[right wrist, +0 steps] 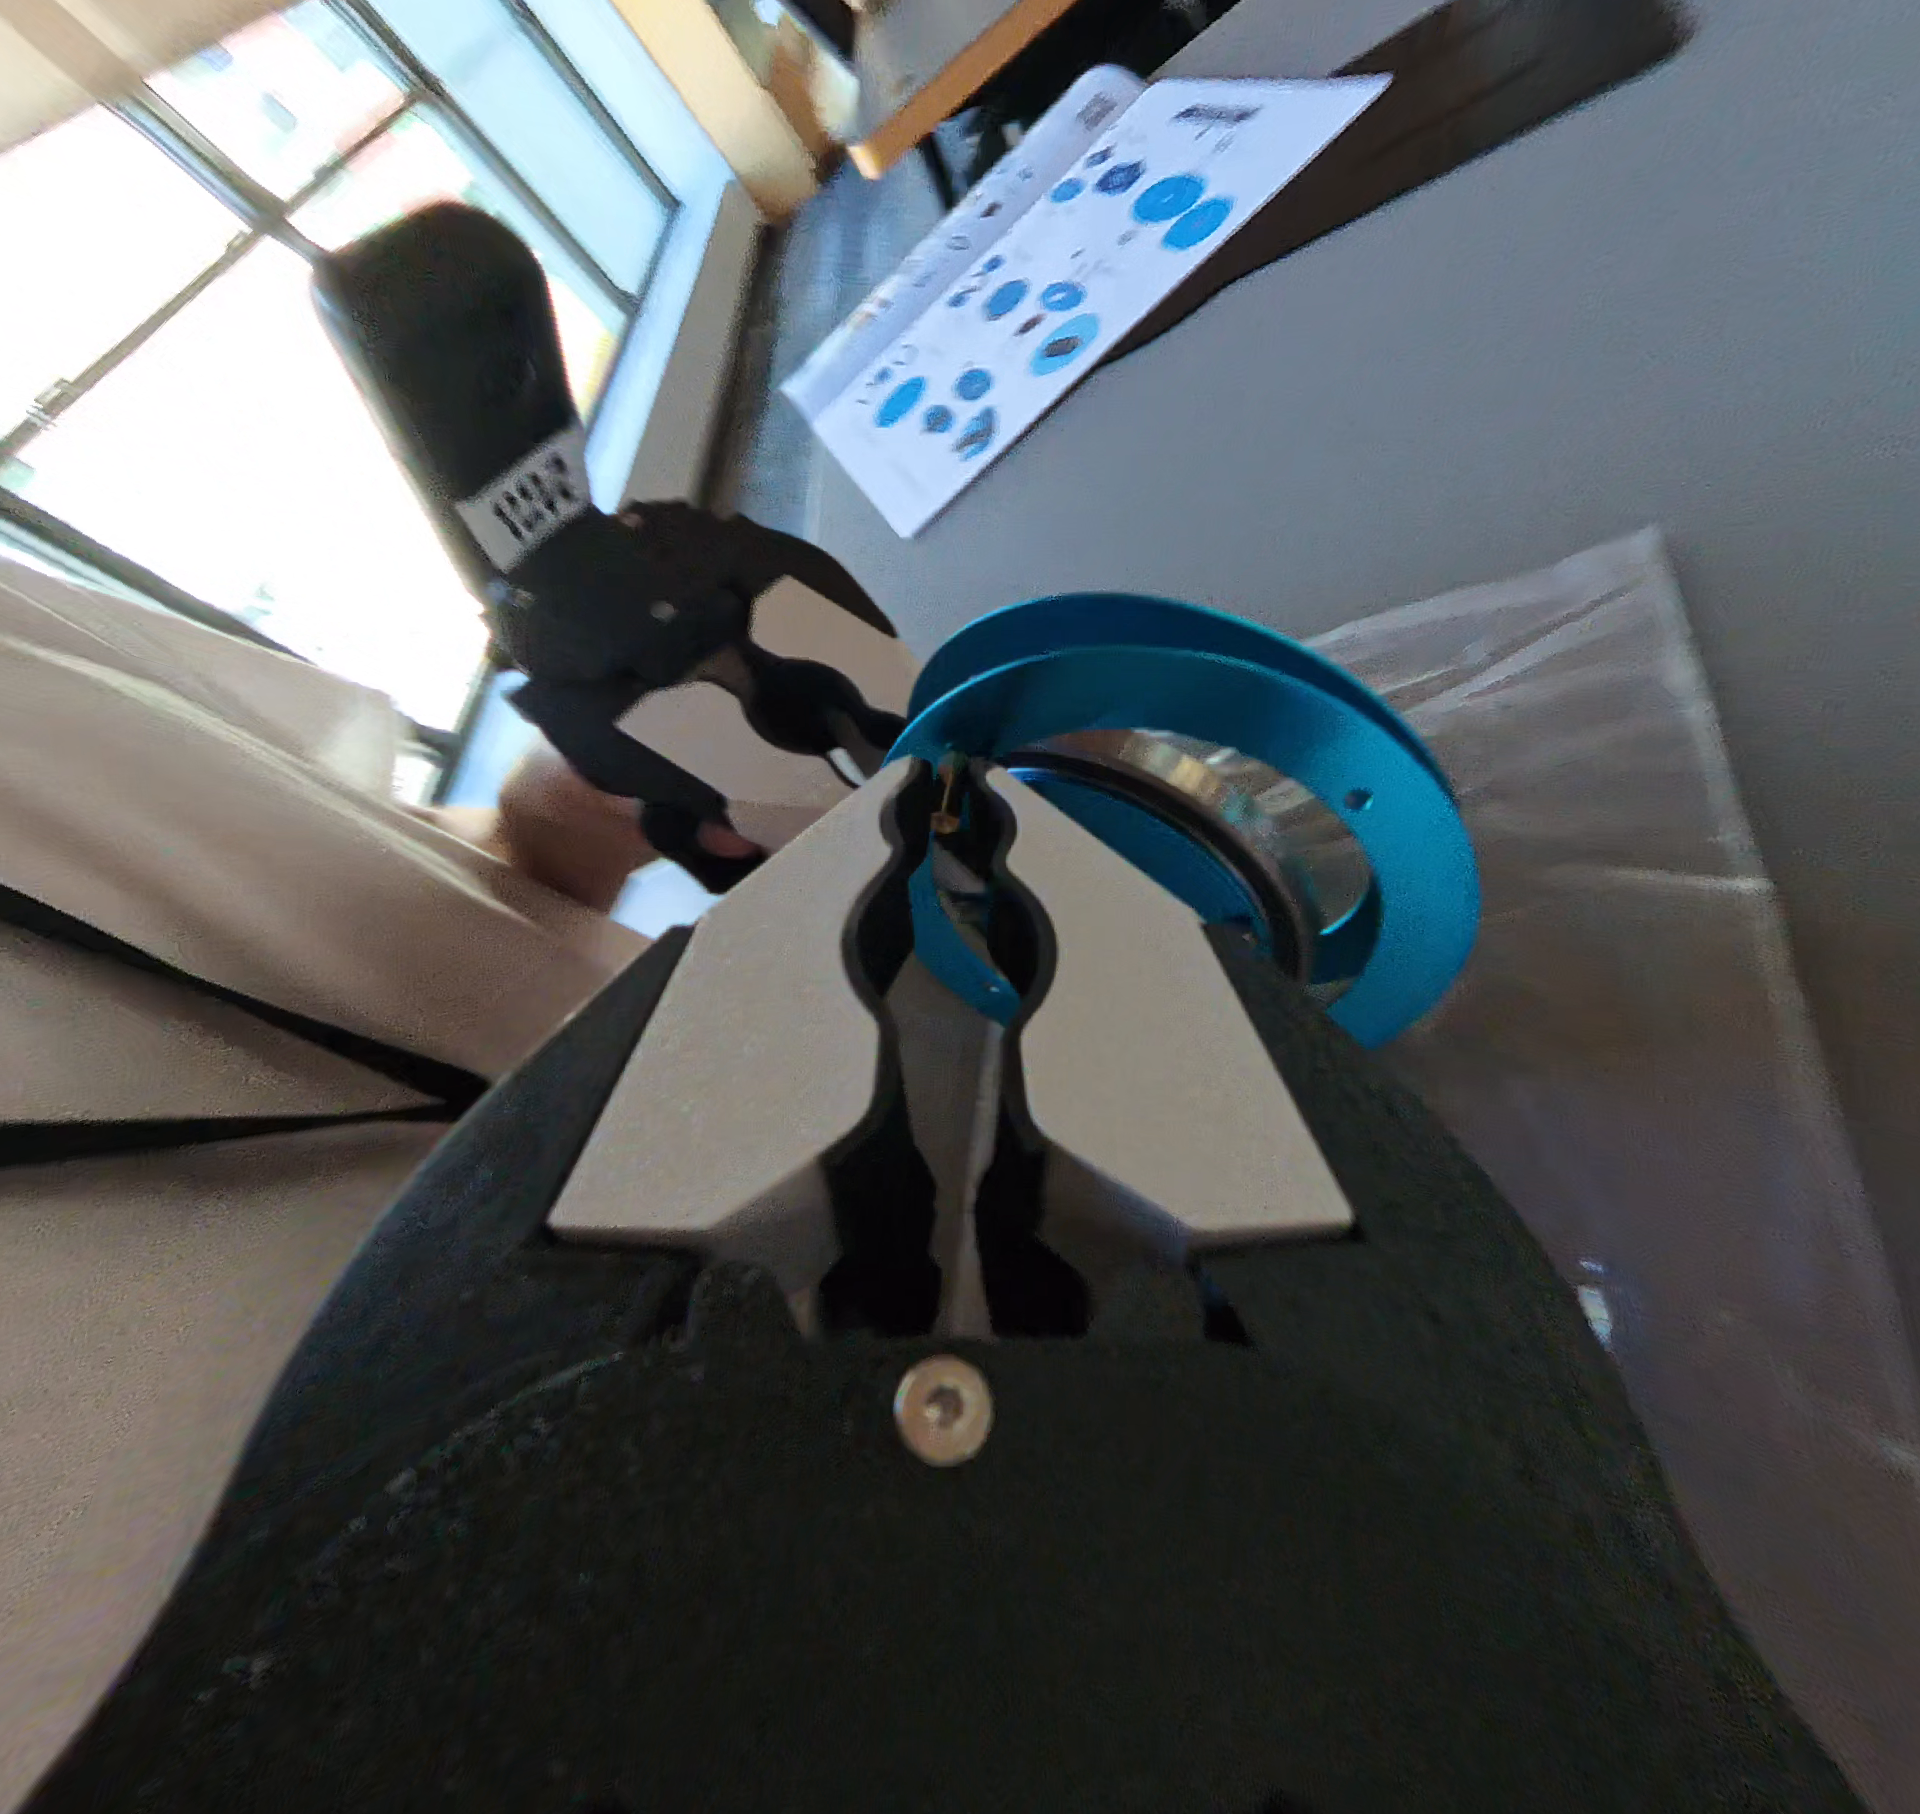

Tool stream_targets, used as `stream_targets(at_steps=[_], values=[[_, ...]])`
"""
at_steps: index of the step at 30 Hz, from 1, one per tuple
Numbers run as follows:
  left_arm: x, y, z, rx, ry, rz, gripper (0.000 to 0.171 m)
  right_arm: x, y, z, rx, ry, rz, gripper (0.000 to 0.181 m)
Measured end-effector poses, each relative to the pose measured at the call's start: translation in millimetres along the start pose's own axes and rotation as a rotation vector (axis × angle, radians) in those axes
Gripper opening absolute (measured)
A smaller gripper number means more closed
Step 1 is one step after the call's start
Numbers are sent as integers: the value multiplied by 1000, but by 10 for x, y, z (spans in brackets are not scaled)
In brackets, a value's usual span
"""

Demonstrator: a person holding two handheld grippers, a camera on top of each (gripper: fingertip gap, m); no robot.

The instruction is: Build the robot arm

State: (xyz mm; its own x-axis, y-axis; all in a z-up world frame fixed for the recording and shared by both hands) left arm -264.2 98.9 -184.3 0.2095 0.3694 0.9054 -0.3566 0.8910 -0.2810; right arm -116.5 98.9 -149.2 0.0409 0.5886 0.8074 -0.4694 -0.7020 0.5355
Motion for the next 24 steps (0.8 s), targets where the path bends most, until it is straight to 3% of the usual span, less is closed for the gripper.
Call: stream_targets(at_steps=[2,4,7,9,16,18,22,24], values=[[26,-5,-18,-2,2,-4,15,4,60,14,-98,-2,145,5],[47,-5,-33,-14,4,-1,14,-9,81,13,-149,-11,174,6],[67,23,-40,-49,10,12,14,-67,15,124,-157,-58,190,24],[81,49,-29,-65,11,14,14,-114,-90,284,-156,-133,234,27],[162,250,-48,-223,6,-11,14,-39,-501,577,-137,-96,462,35],[164,324,-63,-287,-6,-5,14,-10,-669,487,-39,-43,451,52],[151,423,-79,-366,-17,3,14,-83,-771,156,272,88,279,51],[134,457,-79,-389,-28,19,14,-97,-768,41,347,110,204,45]])
Point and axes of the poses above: each gripper's, where its closed fingertips meet, z back along the fingers, x out of its top, y = z × x across the jaws, the point moved 8 cm from there along z, back along the fingers, and after that the axes turned 7 degrees about -y, right-handed, at the moved point
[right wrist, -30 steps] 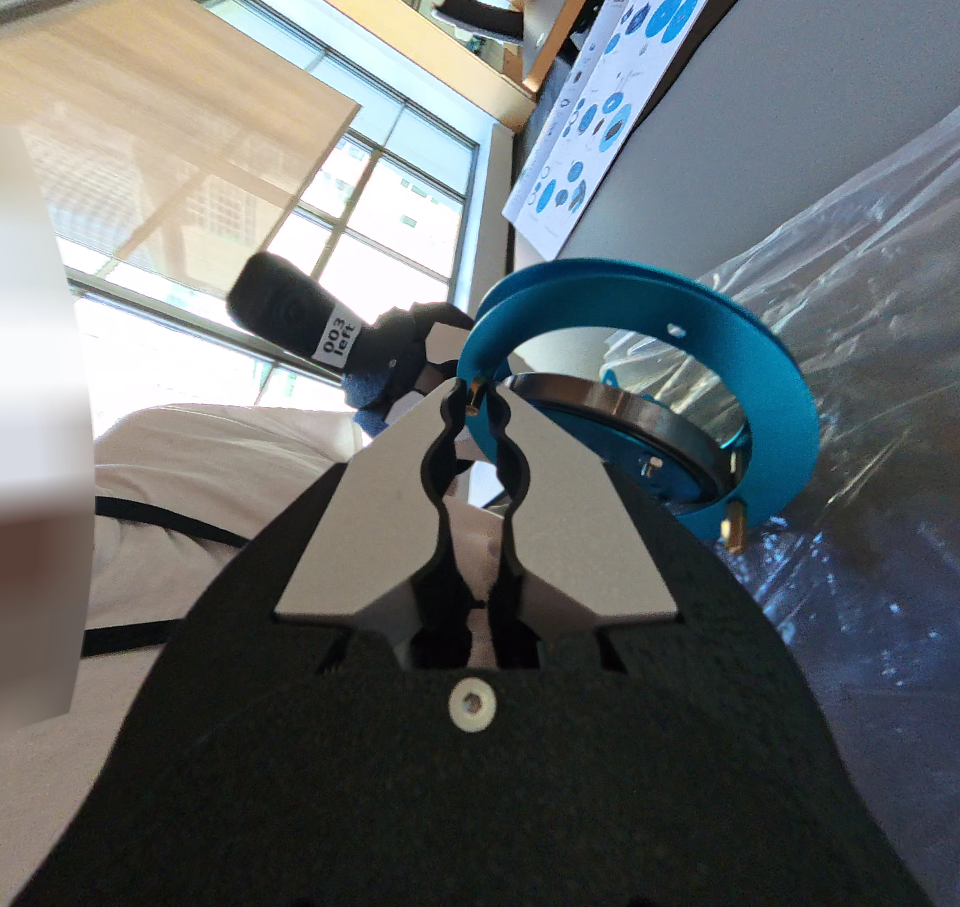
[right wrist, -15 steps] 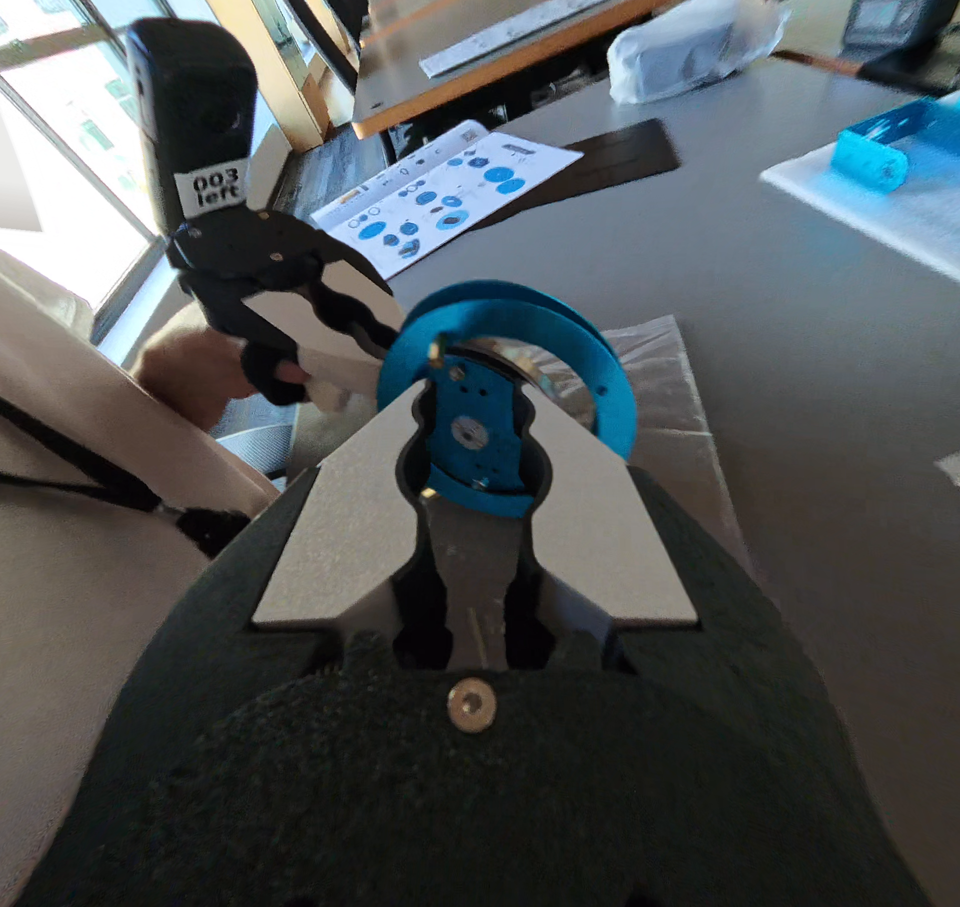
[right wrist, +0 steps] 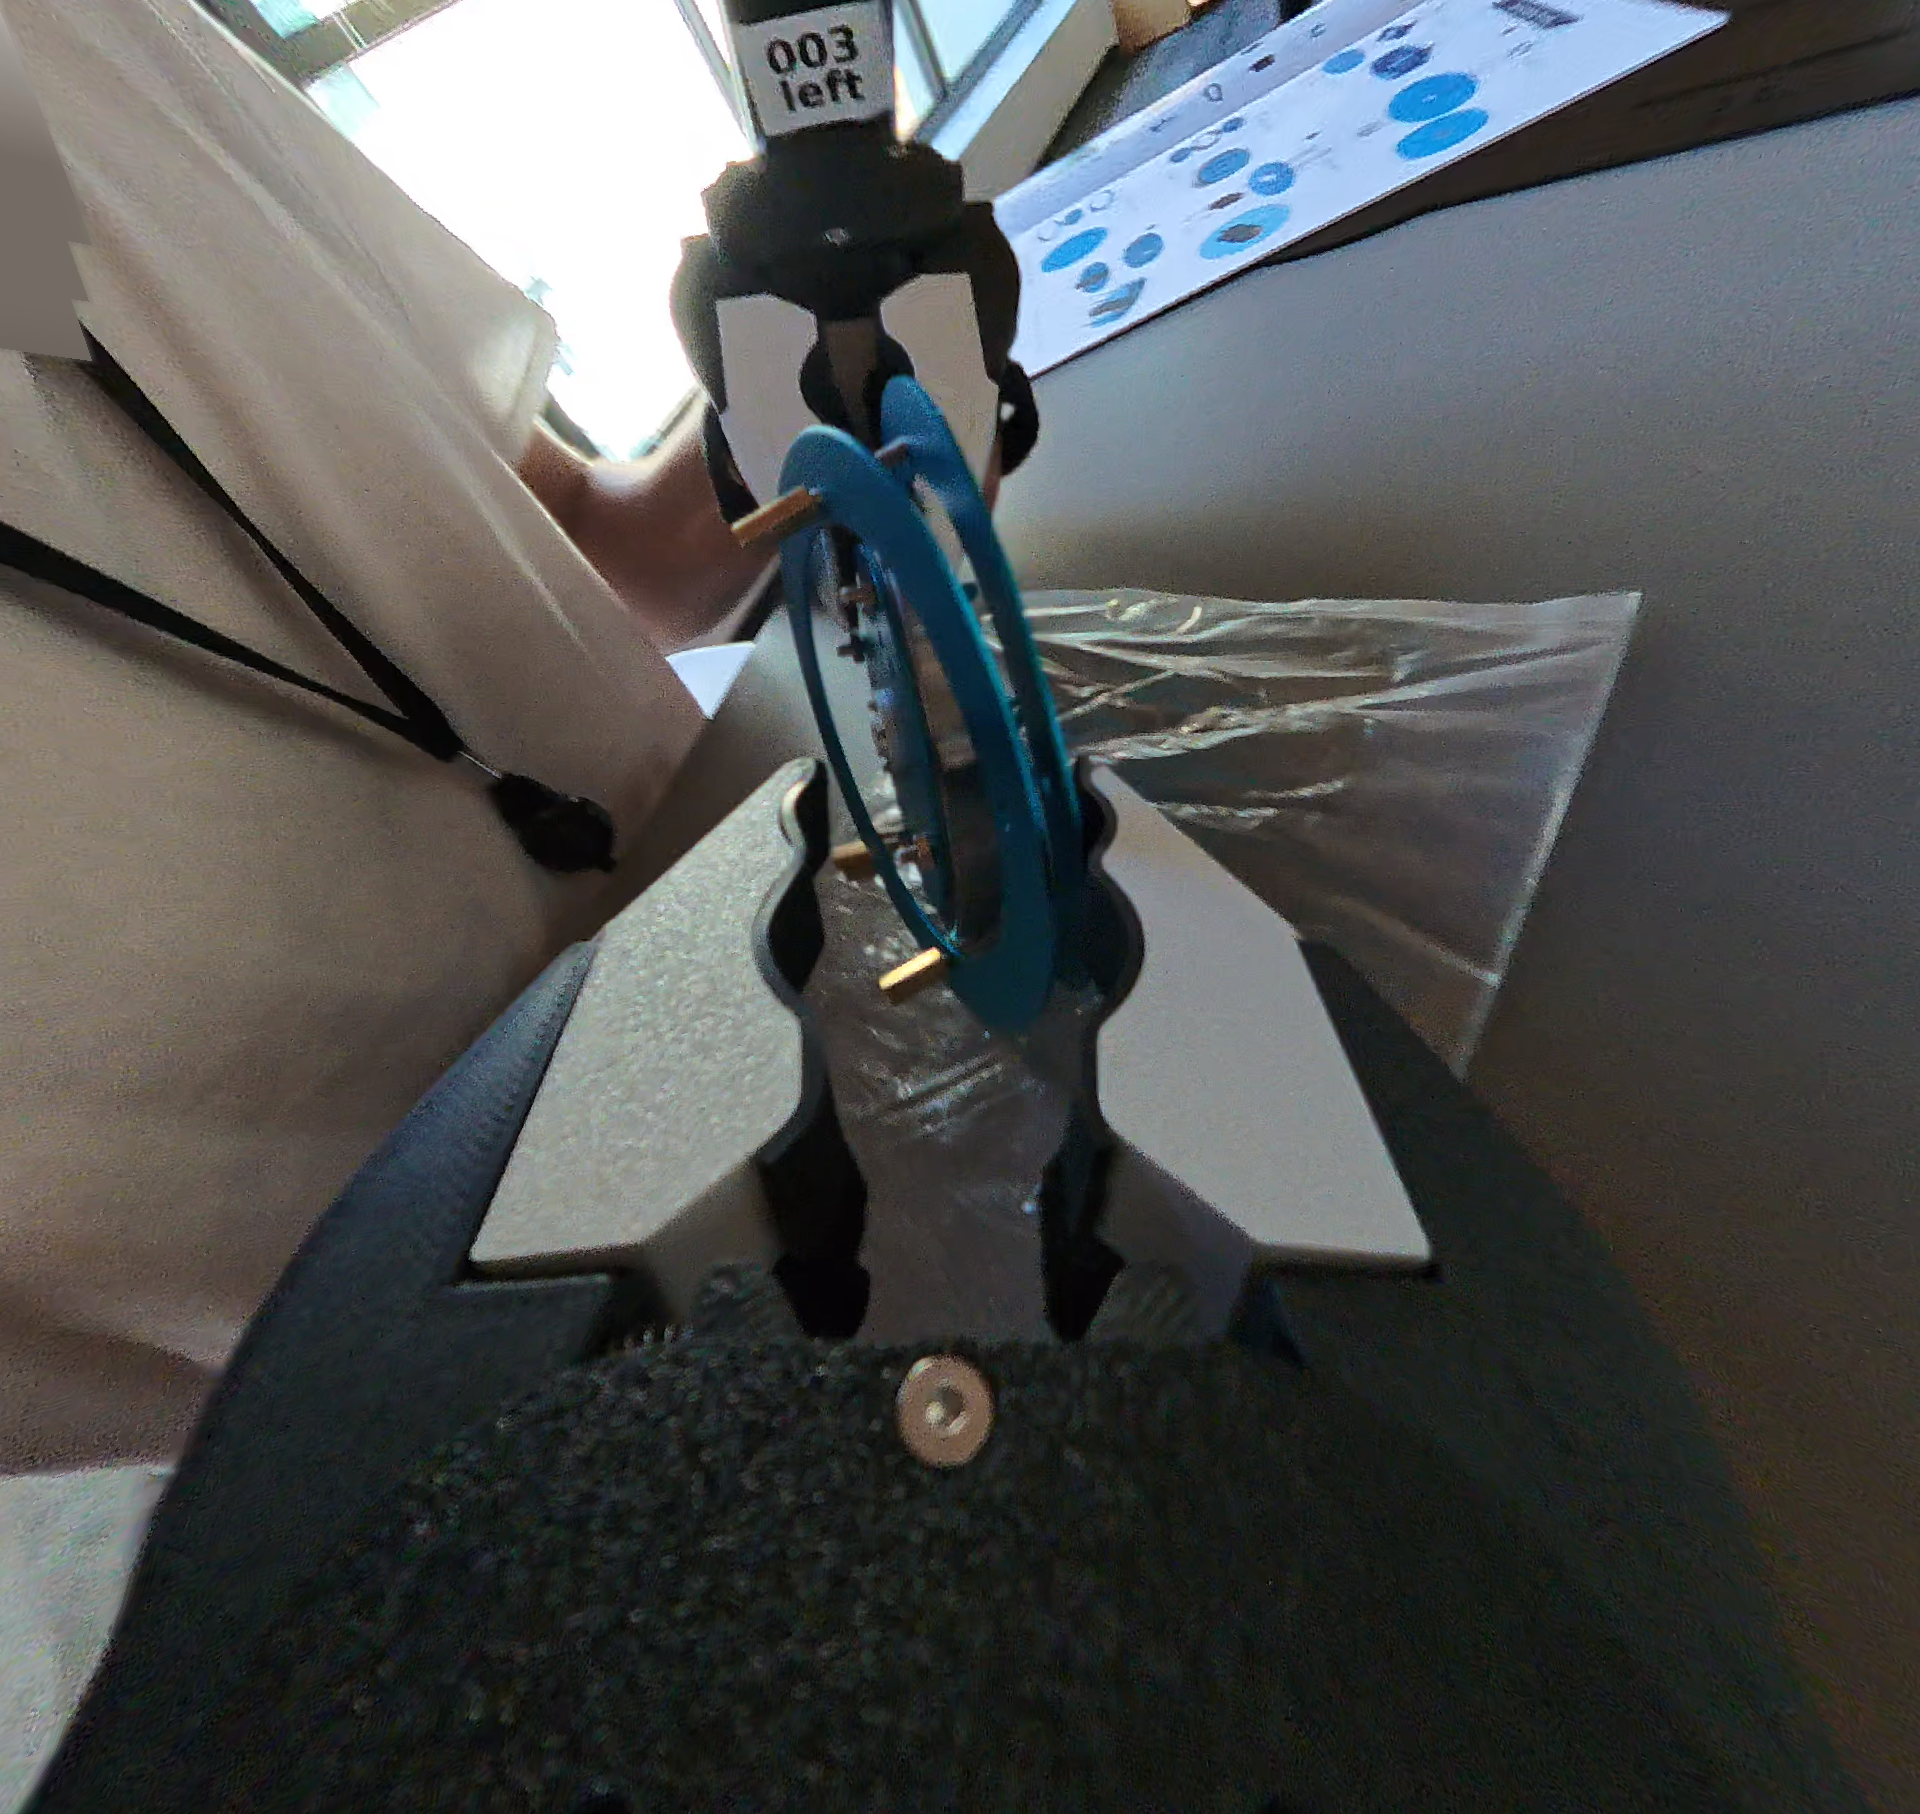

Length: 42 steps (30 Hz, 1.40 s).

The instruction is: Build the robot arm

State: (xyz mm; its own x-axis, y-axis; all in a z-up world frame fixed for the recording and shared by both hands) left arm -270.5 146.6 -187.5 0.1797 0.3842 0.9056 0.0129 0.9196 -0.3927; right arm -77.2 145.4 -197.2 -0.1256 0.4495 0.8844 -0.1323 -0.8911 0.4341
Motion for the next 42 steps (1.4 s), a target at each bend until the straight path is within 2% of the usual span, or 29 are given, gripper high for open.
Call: stream_targets(at_steps=[2,5,10,13,16,20,24,29,32,34,37,40,42], values=[[-28,17,18,-36,2,3,14,25,-29,-24,29,-28,-51,21],[-42,65,32,-54,4,17,17,80,4,-38,42,-13,-107,12],[76,67,39,-136,-38,5,16,249,128,13,39,-55,-46,11],[75,87,-13,-117,-2,-56,16,193,96,52,30,-51,-36,11],[15,121,-70,-117,40,-47,17,104,61,78,18,-15,-26,11],[72,140,-13,-141,1,-39,16,72,51,166,24,-28,-7,11],[94,94,-33,-154,52,-157,23,55,50,232,29,-31,4,11],[112,26,-230,-187,134,-267,24,7,67,263,85,-54,7,12],[158,17,-347,-193,179,-293,15,-1,50,265,84,-53,17,12],[210,62,-384,-163,207,-238,14,26,12,311,6,-52,13,19],[254,99,-440,-91,195,-79,13,94,71,516,-244,-59,31,35],[253,0,-511,-11,172,-64,13,128,364,690,-571,-15,158,42],[267,-86,-577,40,164,-72,13,25,581,592,-686,59,195,45]])
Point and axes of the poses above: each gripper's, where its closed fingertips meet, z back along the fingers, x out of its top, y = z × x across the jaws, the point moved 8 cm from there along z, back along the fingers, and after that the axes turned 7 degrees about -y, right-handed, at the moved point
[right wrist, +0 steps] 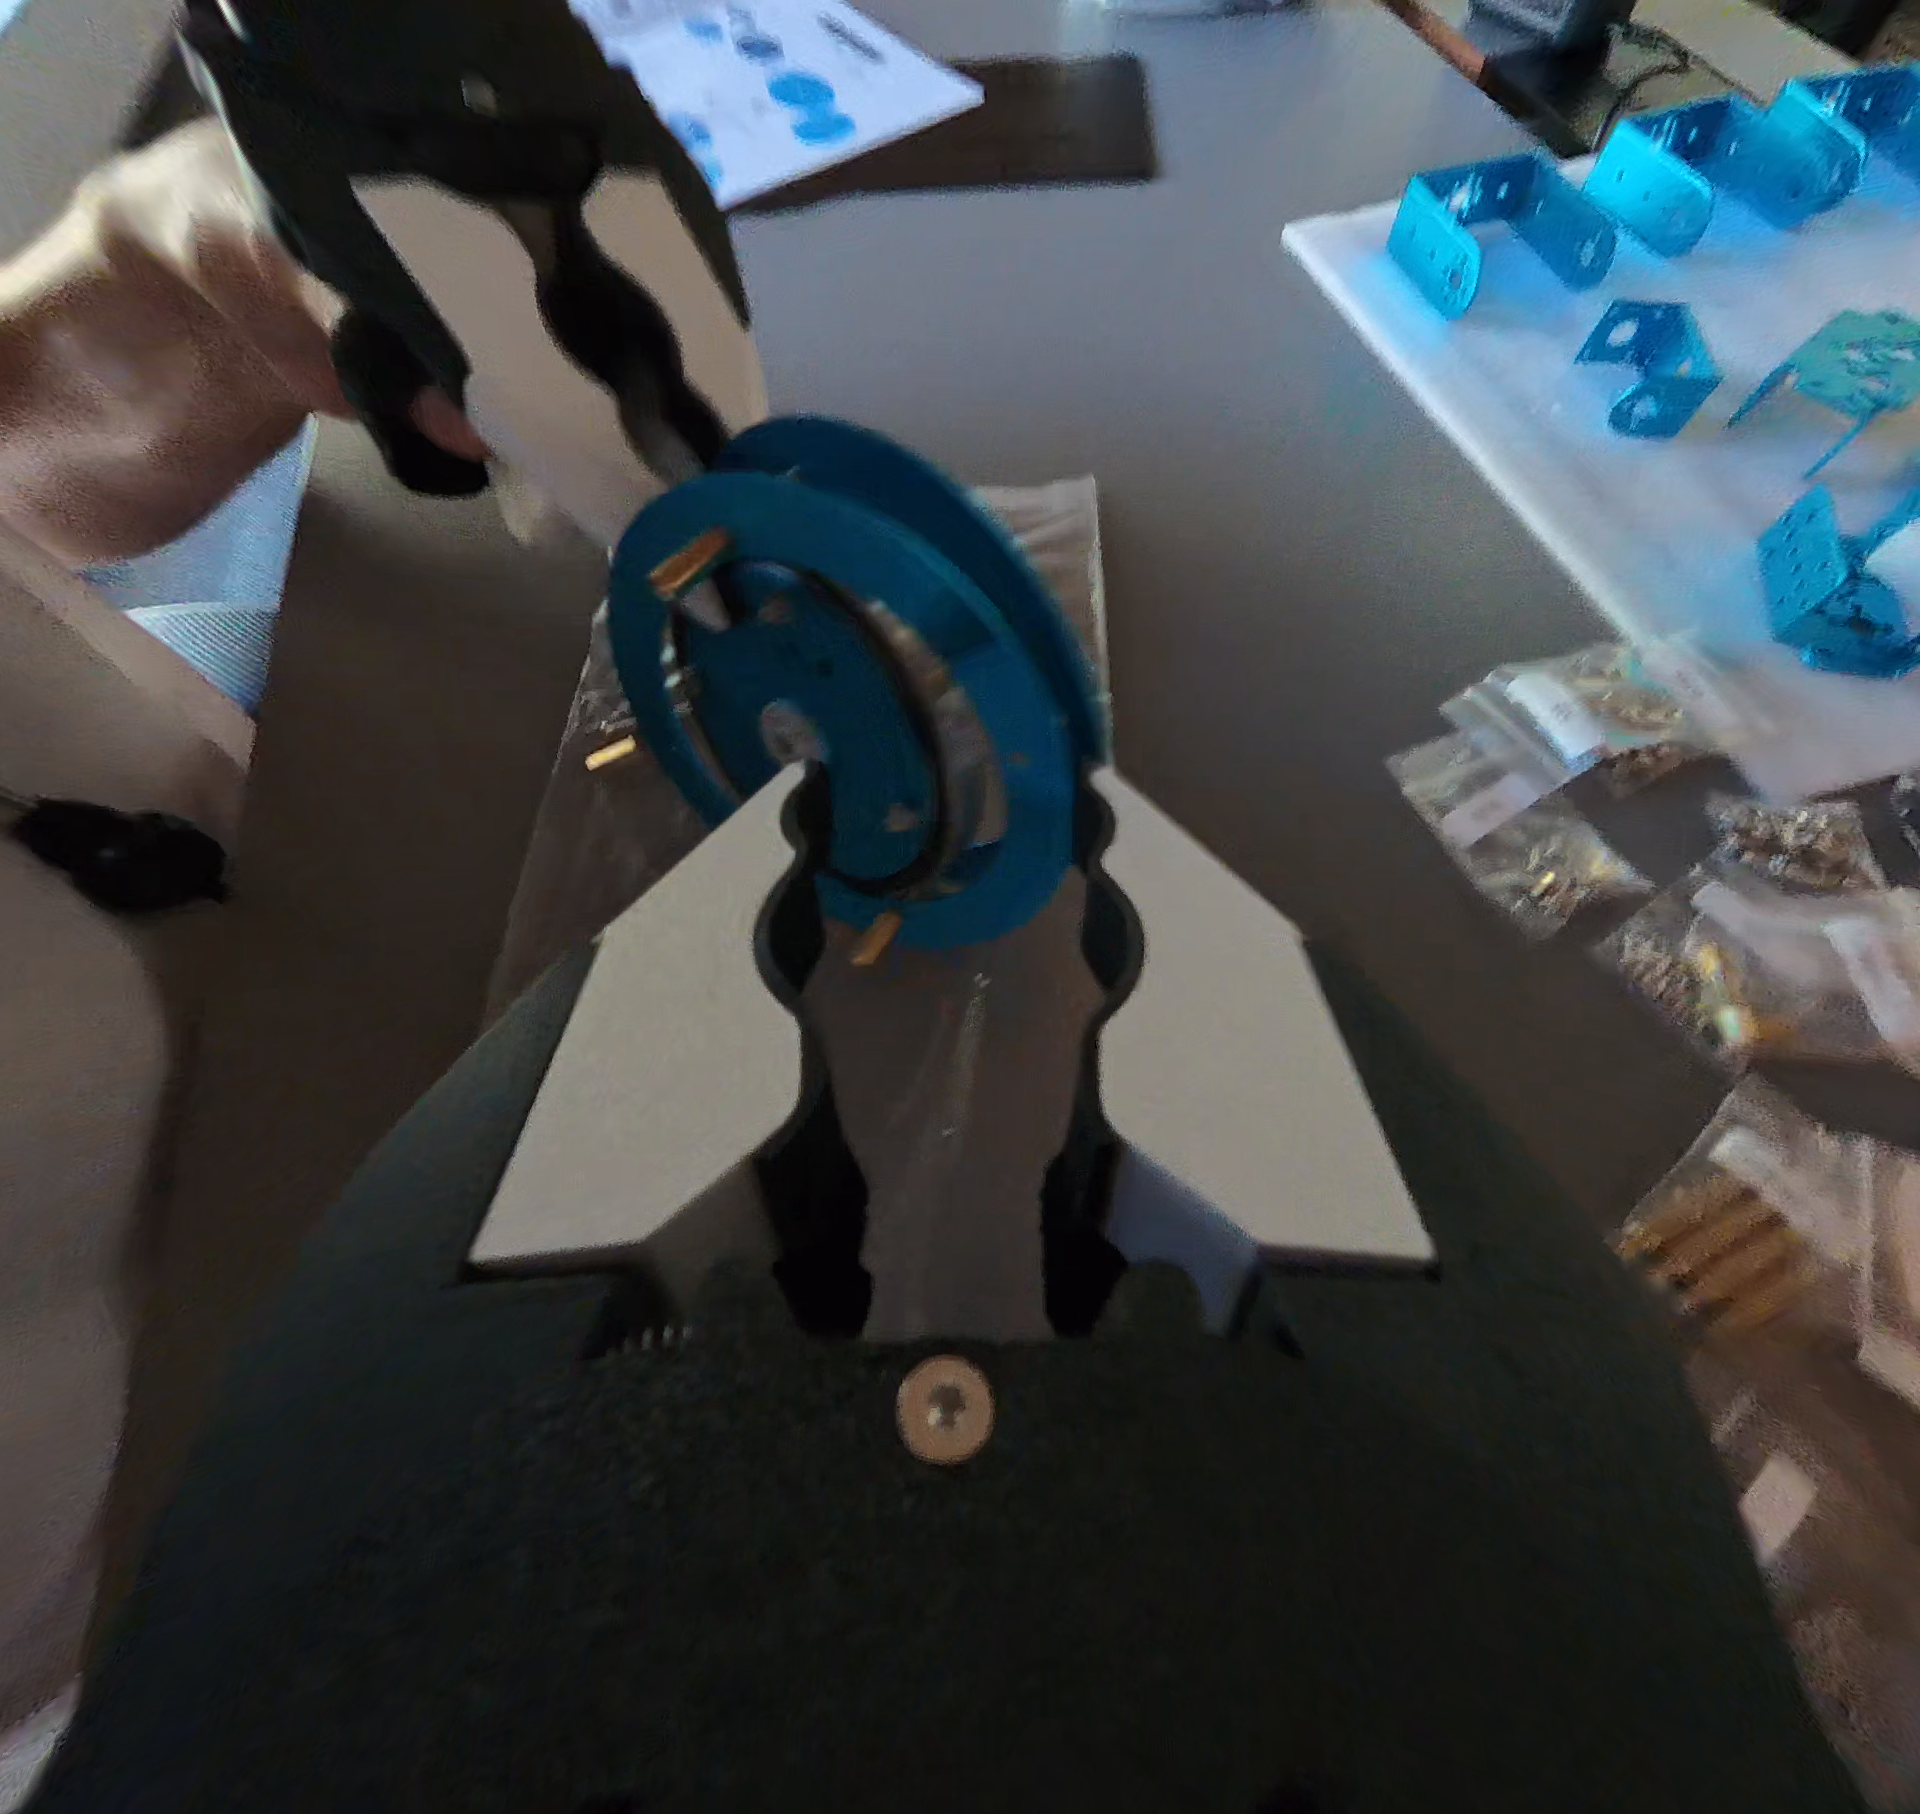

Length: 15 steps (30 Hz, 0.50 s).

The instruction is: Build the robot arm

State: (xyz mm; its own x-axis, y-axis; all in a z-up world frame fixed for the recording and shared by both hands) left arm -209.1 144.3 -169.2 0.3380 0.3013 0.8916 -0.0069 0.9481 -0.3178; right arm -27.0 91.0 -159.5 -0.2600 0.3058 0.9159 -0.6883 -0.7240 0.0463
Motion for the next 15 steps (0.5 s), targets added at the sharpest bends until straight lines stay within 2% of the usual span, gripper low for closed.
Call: stream_targets(at_steps=[1,2,4,6,8,10,12,15], values=[[17,-44,-27,23,-2,-18,13,-39,113,-35,-67,10,5,63],[33,-84,-52,45,-4,-32,13,-72,190,-65,-160,5,19,68],[48,-144,-93,78,-10,-64,13,-115,275,-53,-365,-29,85,56],[40,-164,-115,89,-24,-63,13,-101,363,83,-537,-141,135,39],[34,-146,-116,92,-50,-28,12,-148,428,141,-537,-157,110,44],[31,-122,-117,95,-80,13,13,-293,453,54,-453,-97,-12,69],[33,-115,-124,101,-114,37,12,-397,488,-59,-426,-72,-70,77],[56,-187,-128,90,-180,28,12,-379,497,-203,-418,-101,-118,78]])
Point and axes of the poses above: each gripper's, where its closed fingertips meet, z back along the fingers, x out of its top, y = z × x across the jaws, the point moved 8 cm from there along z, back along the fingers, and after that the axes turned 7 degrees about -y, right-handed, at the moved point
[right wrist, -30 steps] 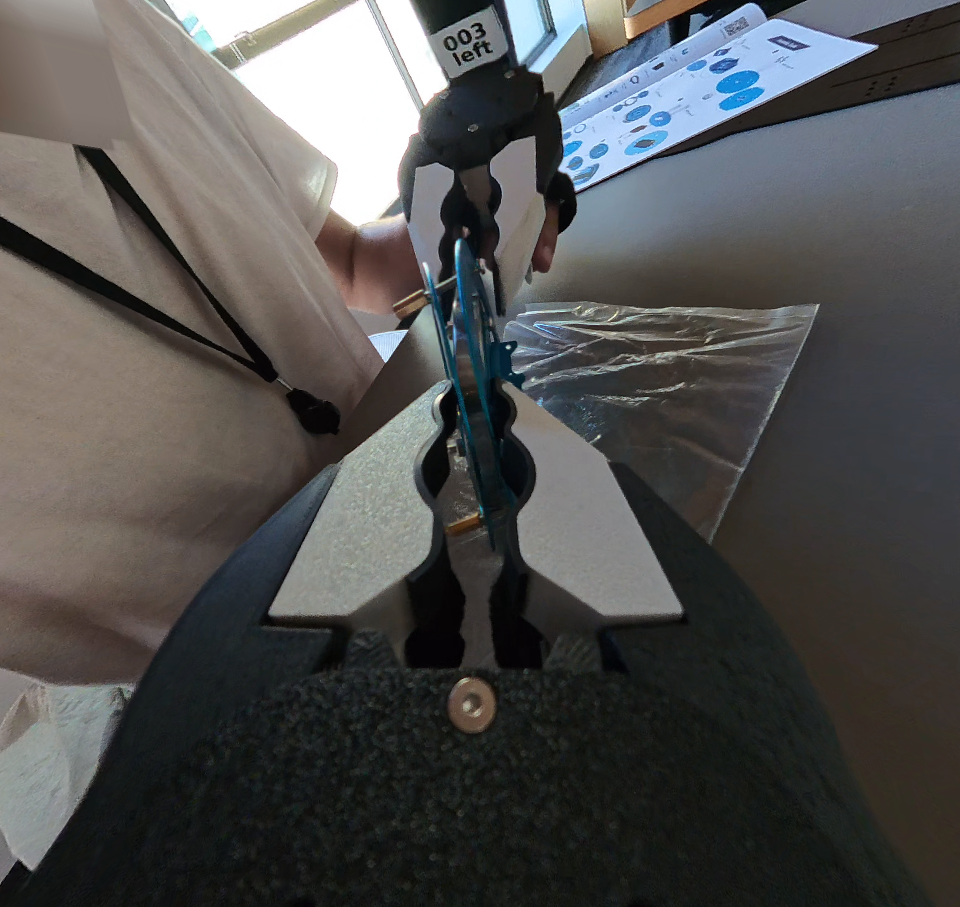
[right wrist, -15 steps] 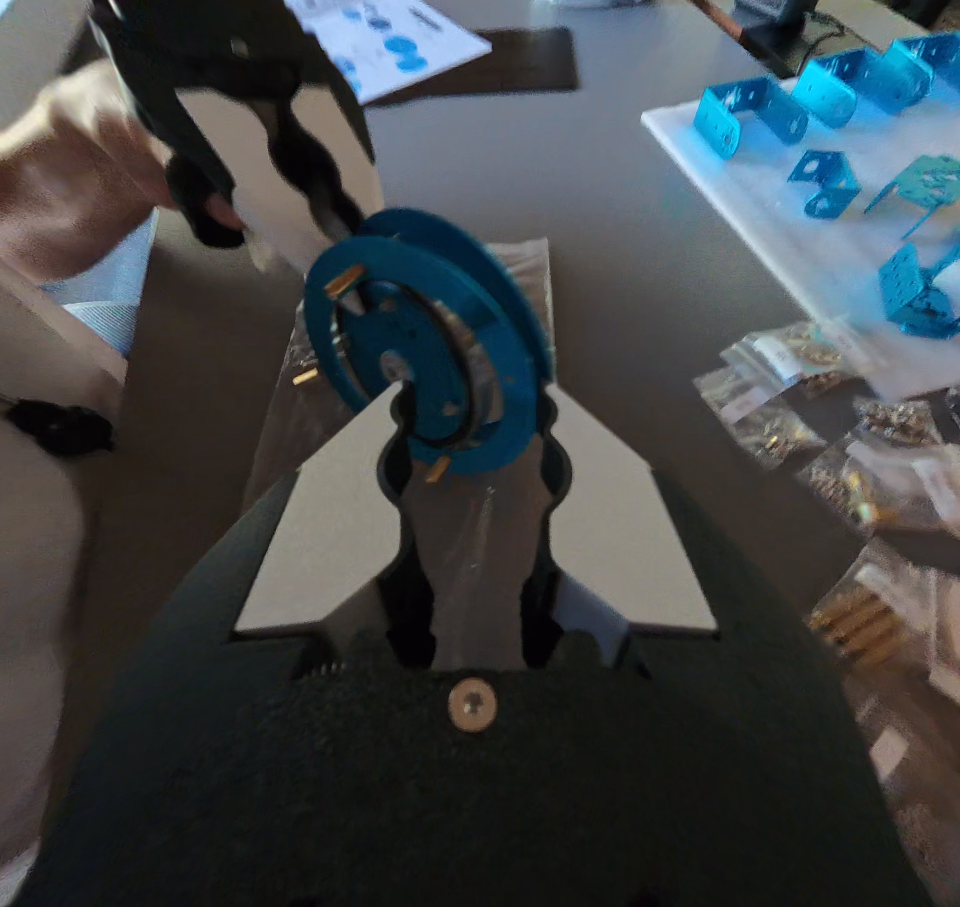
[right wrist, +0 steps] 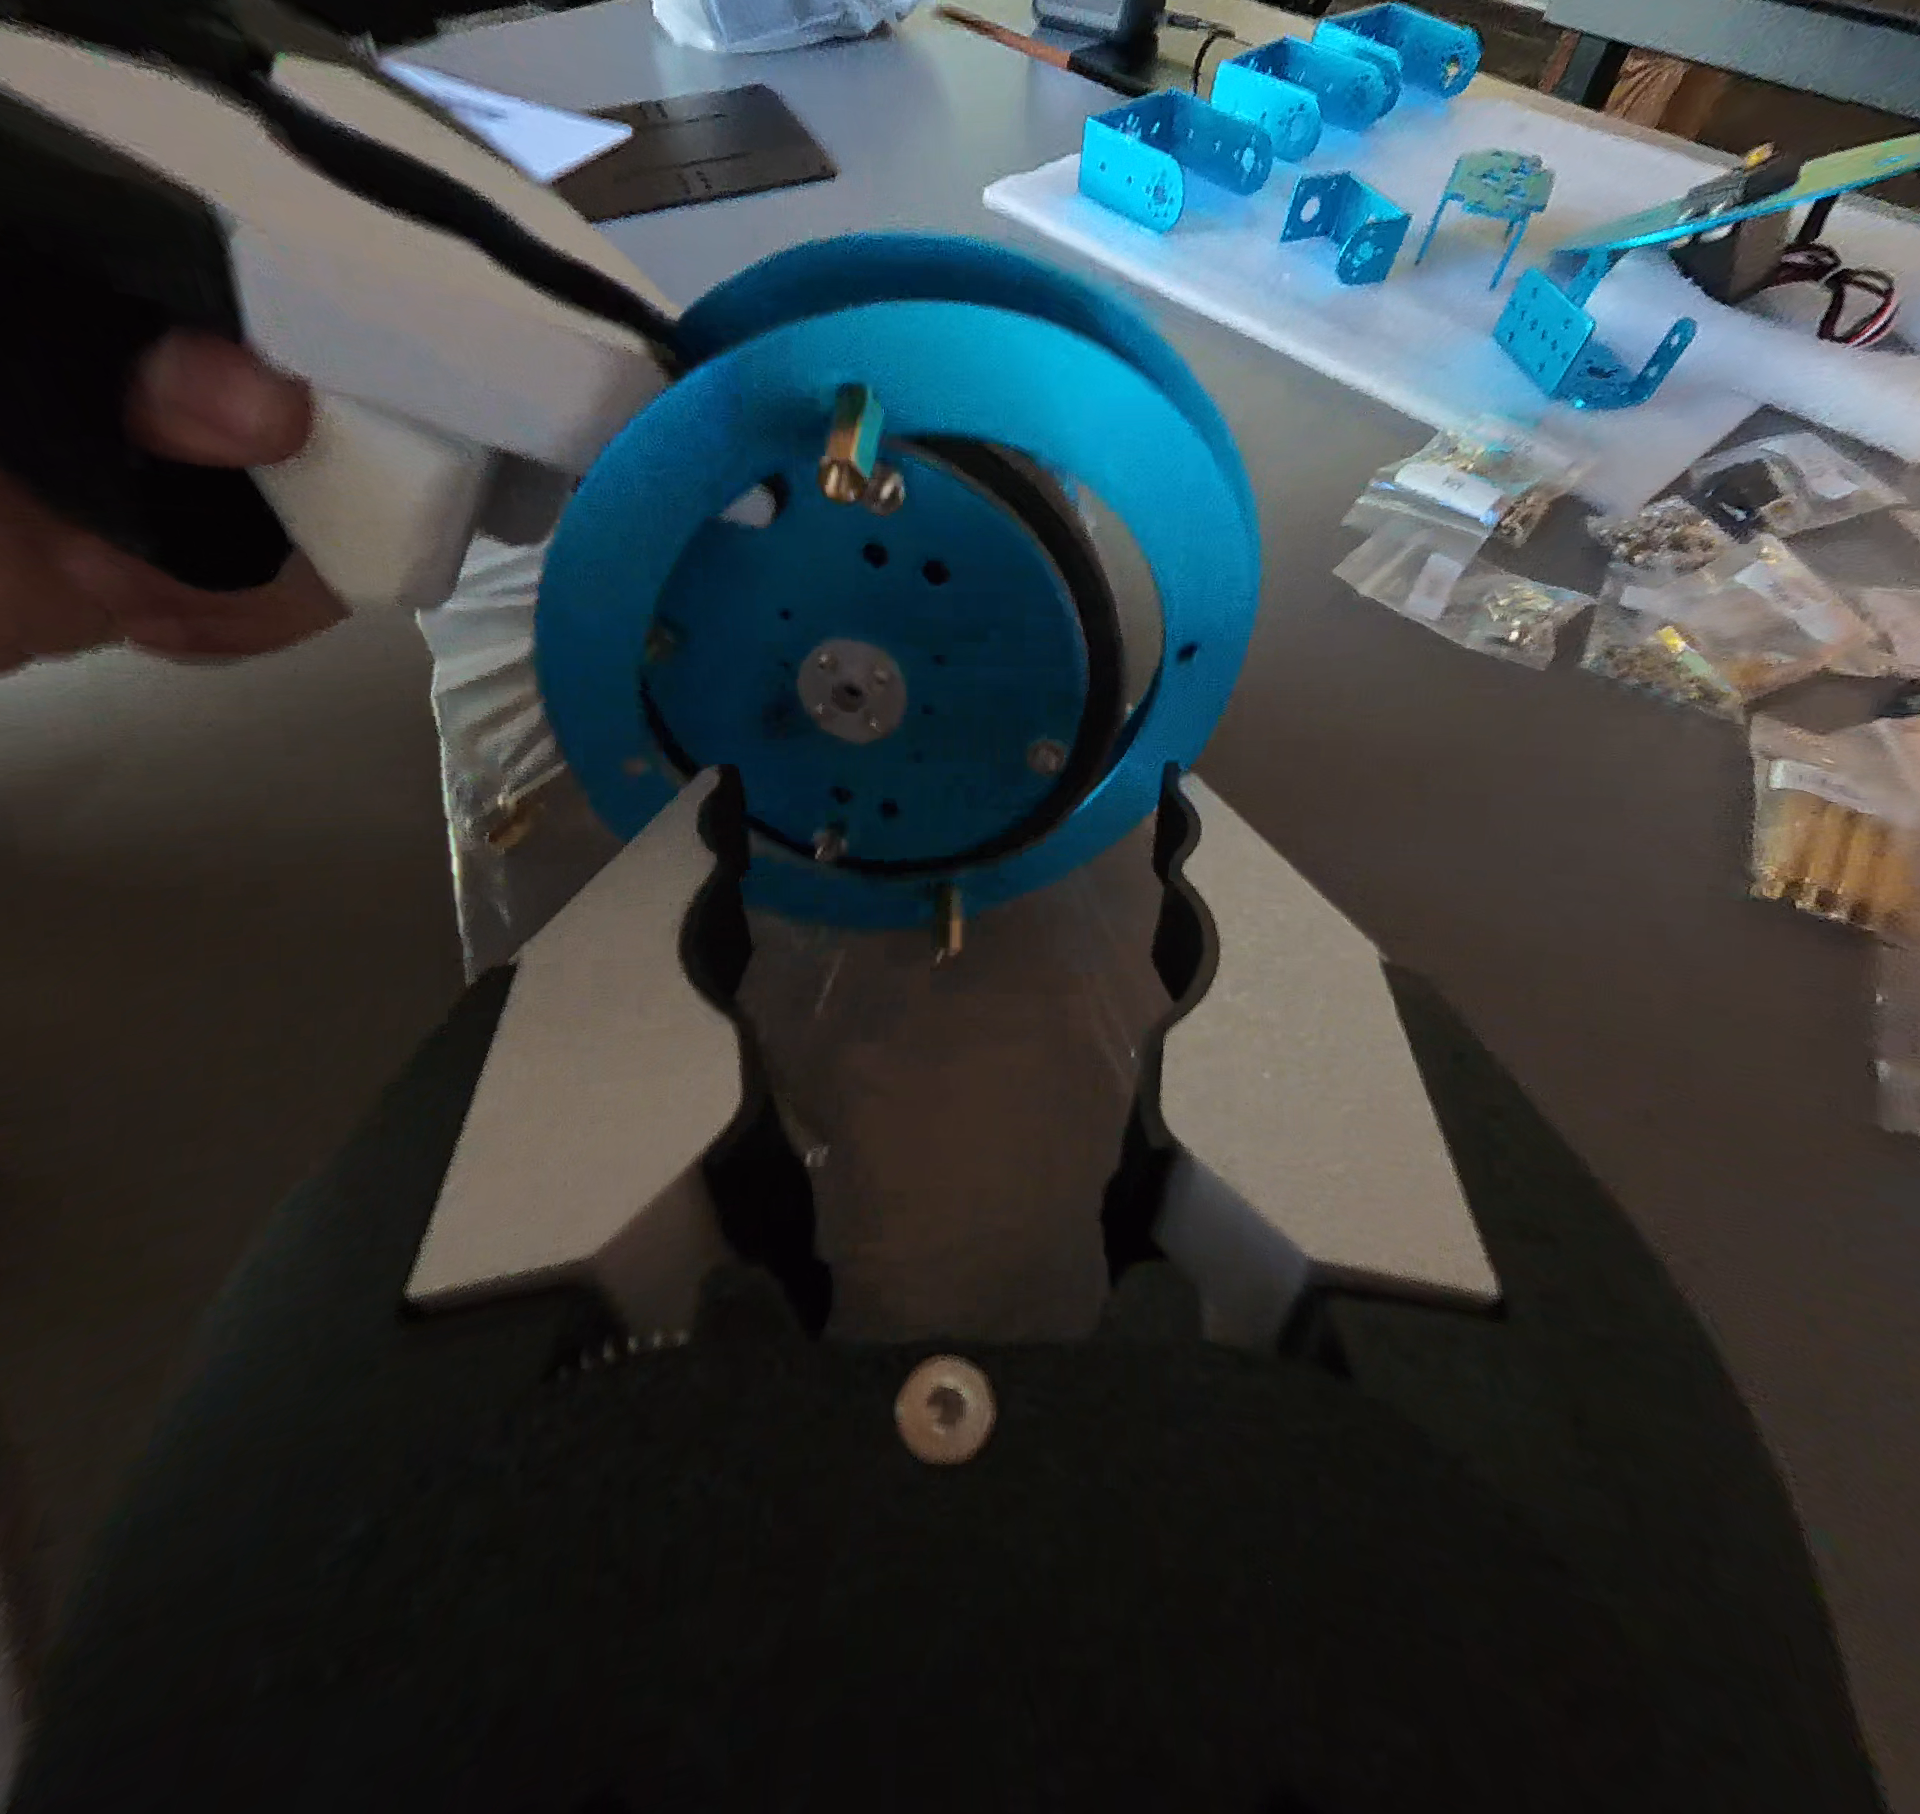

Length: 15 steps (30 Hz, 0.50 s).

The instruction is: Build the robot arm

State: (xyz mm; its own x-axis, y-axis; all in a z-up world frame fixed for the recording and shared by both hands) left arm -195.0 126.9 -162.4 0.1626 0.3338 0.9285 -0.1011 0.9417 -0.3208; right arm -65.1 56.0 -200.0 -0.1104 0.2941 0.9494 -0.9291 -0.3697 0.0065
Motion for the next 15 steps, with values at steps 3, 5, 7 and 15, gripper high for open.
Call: stream_targets(at_steps=[3,5,7,15], values=[[39,-86,29,40,-46,-72,12,67,-18,-79,41,-29,-73,77],[58,-95,63,66,-64,-81,12,79,-3,-95,119,-47,-143,79],[46,-77,96,82,-85,-63,12,86,-2,-78,199,-66,-222,75],[-48,-65,144,238,-154,-75,12,82,-63,-130,178,-3,-197,62]])
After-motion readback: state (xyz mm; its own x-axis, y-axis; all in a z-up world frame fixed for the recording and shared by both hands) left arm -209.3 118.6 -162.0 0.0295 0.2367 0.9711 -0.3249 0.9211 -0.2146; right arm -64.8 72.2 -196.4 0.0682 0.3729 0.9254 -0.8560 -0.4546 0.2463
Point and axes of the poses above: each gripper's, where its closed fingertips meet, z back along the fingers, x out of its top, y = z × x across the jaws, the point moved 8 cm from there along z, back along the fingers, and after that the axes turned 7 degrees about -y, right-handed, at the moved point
